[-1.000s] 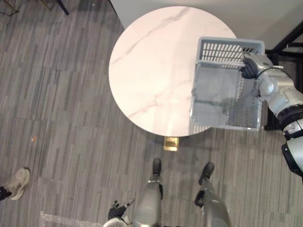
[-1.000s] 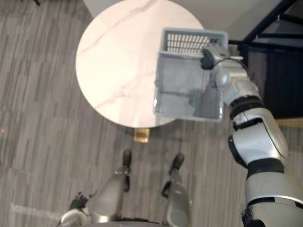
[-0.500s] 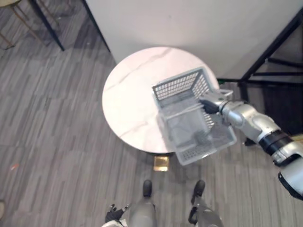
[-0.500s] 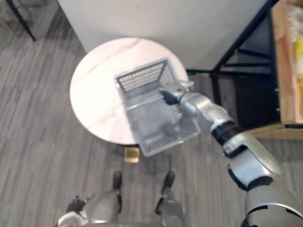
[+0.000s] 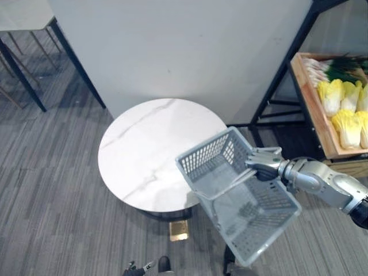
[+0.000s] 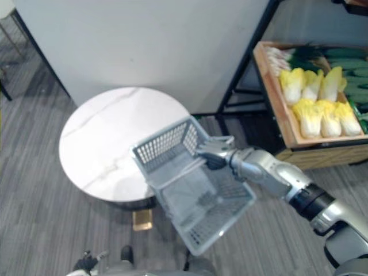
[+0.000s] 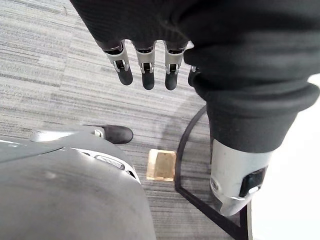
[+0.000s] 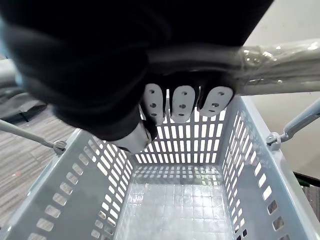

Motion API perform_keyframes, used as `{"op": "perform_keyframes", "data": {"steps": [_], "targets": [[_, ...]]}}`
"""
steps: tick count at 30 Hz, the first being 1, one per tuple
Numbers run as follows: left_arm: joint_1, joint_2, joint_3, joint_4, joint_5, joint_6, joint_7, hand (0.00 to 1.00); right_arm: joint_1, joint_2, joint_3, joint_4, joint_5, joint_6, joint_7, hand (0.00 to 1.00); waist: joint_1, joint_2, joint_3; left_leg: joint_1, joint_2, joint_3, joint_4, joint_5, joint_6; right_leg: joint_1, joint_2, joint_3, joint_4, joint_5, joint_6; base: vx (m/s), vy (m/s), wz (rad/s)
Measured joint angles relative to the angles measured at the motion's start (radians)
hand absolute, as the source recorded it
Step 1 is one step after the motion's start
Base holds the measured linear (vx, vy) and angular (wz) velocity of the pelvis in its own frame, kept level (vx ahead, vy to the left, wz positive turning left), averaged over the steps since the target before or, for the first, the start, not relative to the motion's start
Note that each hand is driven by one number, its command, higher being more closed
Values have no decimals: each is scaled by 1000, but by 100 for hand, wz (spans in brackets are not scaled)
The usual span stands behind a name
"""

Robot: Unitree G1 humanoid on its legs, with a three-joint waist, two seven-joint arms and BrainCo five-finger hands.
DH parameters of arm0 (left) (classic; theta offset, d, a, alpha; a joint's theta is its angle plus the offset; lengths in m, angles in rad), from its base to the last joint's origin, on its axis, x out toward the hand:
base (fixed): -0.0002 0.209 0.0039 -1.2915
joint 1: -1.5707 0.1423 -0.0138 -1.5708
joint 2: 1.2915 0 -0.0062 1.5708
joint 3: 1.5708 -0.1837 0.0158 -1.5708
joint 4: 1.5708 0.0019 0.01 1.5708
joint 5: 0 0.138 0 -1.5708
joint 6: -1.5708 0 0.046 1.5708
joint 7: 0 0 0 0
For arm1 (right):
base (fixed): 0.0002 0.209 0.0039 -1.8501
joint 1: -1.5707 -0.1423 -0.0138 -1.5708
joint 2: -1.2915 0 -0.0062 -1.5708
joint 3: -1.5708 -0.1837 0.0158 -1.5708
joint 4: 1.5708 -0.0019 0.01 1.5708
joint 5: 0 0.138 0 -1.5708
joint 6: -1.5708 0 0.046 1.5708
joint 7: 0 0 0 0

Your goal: Pick vegetable in the basket

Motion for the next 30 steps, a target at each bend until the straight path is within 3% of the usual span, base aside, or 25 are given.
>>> {"op": "perform_keyframes", "data": {"steps": [10, 14, 16, 18, 19, 21, 23, 24, 25, 26, 27, 29, 30], "targets": [[30, -4, -1, 1, 3, 3, -4, 0, 219, -34, -135, -30, 0, -14, 3, 100, -12, 7, -26, 50, 4, 34, 19, -23, -9, 38, 6, 33, 0, 0, 0, 5, -9, -11], [65, -23, 0, 18, 30, 10, -18, 0, 260, -34, -135, -26, -3, -21, -3, 100, -20, 31, -32, 14, 47, 88, 225, -148, -5, 33, 26, 103, 44, -9, 0, -33, 5, -46], [68, -25, -3, 23, 32, 10, -21, 0, 313, -34, -165, -24, -11, -22, -10, 100, -29, 37, -31, 22, 58, 102, 266, -177, -4, 30, 32, 122, 95, -34, 3, -74, 16, -37], [71, -23, -5, 23, 33, 11, -28, 0, 385, -32, -221, -19, -20, -29, -15, 100, -35, 36, -30, 47, 57, 127, 288, -201, 0, 7, 31, 156, 174, -72, 8, -79, 57, -41], [73, -15, -21, 23, 40, 14, -36, 0, 461, -18, -312, -18, -26, -28, -26, 100, -58, 33, -29, 56, 48, 153, 317, -218, 0, -20, 22, 190, 237, -96, 16, -82, 82, -46], [71, -10, -38, 22, 41, 17, -37, 0, 513, -12, -372, -20, -37, -27, -39, 100, -61, 23, -24, 56, 41, 191, 335, -233, 0, -42, 20, 230, 245, -93, 24, -86, 100, -62], [73, 8, -57, 21, 52, 18, -39, 0, 579, -6, -433, -32, -95, -12, -61, 100, -96, 15, -26, 13, 26, 269, 400, -269, 24, -96, 14, 309, 214, -77, 51, -178, 166, -90], [69, 15, -61, 20, 65, 19, -39, 0, 591, -3, -440, -36, -105, -4, -65, 100, -110, 10, -26, -6, 22, 289, 428, -275, 36, -114, 11, 325, 198, -87, 39, -165, 155, -87], [63, 19, -68, 20, 75, 23, -41, 0, 602, 4, -446, -35, -122, 12, -71, 100, -119, 10, -25, -24, 7, 307, 415, -279, 60, -125, -2, 302, 147, -113, -1, -147, 175, -139], [49, 17, -88, 23, 81, 21, -41, 0, 594, 29, -433, -26, -146, 32, -71, 100, -108, 43, -26, -3, 18, 389, 327, -245, 109, -145, -16, 146, 120, -192, -149, -176, 194, -212], [50, 13, -87, 29, 104, 23, -39, 0, 567, 42, -411, -26, -175, 33, -84, 100, -92, 63, -9, 22, 50, 498, 288, -214, 108, -203, -24, -48, 322, -167, -200, -189, 214, -220], [51, 12, -101, 41, 117, 24, -45, 0, 532, 42, -405, -23, -177, 28, -86, 100, -101, 76, -2, 74, 64, 607, 246, -197, 114, -164, -70, -243, 546, -195, -229, -96, 142, -188], [51, 16, -114, 41, 117, 25, -45, 0, 518, 45, -404, -15, -178, 19, -86, 100, -101, 77, -3, 86, 68, 656, 244, -195, 117, -115, -92, -292, 585, -196, -230, -69, 63, -204]]}}
